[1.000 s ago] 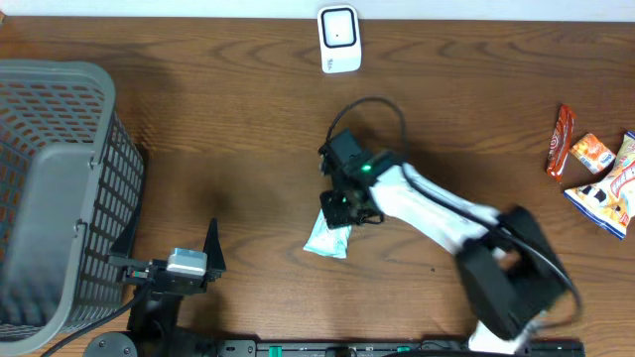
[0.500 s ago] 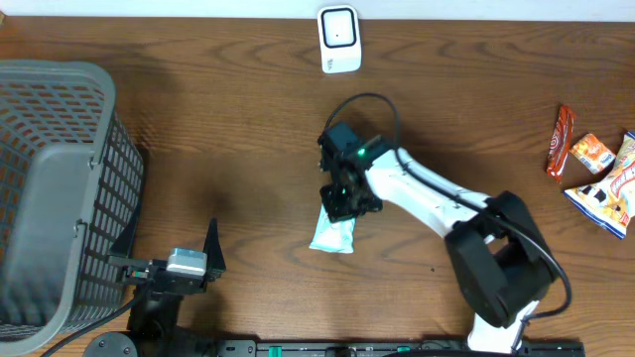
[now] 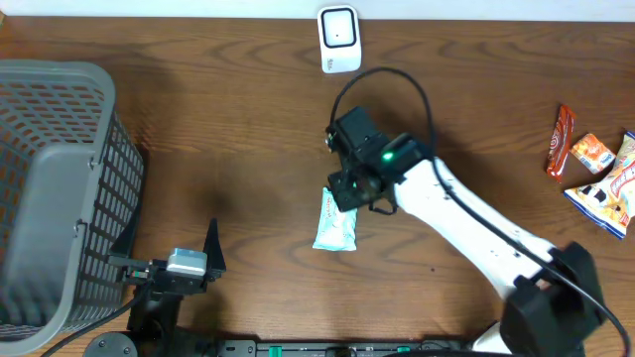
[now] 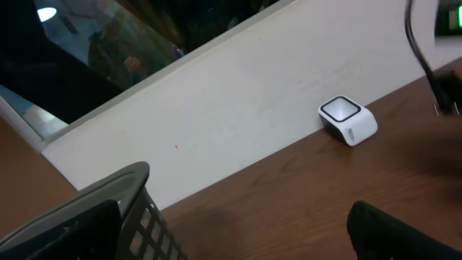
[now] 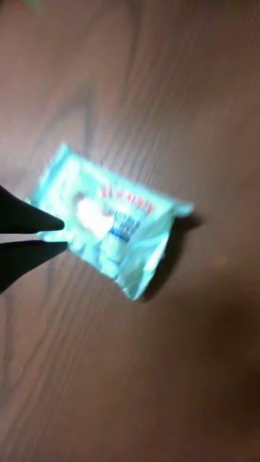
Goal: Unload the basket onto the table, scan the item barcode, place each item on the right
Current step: 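Lift and rotate the light blue packet near table centre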
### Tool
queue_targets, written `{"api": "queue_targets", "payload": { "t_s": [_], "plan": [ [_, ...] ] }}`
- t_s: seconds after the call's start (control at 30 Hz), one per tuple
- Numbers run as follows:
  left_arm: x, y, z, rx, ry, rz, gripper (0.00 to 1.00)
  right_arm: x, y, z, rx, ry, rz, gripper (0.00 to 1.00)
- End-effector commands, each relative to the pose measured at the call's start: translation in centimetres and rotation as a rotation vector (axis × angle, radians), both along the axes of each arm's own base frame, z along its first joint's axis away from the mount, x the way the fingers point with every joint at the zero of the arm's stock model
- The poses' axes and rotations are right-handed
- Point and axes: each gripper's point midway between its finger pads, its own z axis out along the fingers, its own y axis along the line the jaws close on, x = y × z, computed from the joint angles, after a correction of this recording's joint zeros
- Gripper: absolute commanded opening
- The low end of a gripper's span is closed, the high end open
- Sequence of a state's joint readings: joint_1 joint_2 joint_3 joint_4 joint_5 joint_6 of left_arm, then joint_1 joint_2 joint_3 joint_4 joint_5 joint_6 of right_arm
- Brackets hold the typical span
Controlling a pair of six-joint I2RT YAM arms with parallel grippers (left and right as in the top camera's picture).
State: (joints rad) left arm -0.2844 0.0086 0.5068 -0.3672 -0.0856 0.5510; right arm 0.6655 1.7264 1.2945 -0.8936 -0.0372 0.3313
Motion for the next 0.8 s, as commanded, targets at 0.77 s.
{"api": "queue_targets", "payload": {
  "t_s": [0.77],
  "plan": [
    [-0.2, 0.2, 0.3, 0.002, -0.01, 0.008, 1.0, 0.3, 0.9, -1.1, 0.036, -0.013, 0.047, 0.01]
  ]
}}
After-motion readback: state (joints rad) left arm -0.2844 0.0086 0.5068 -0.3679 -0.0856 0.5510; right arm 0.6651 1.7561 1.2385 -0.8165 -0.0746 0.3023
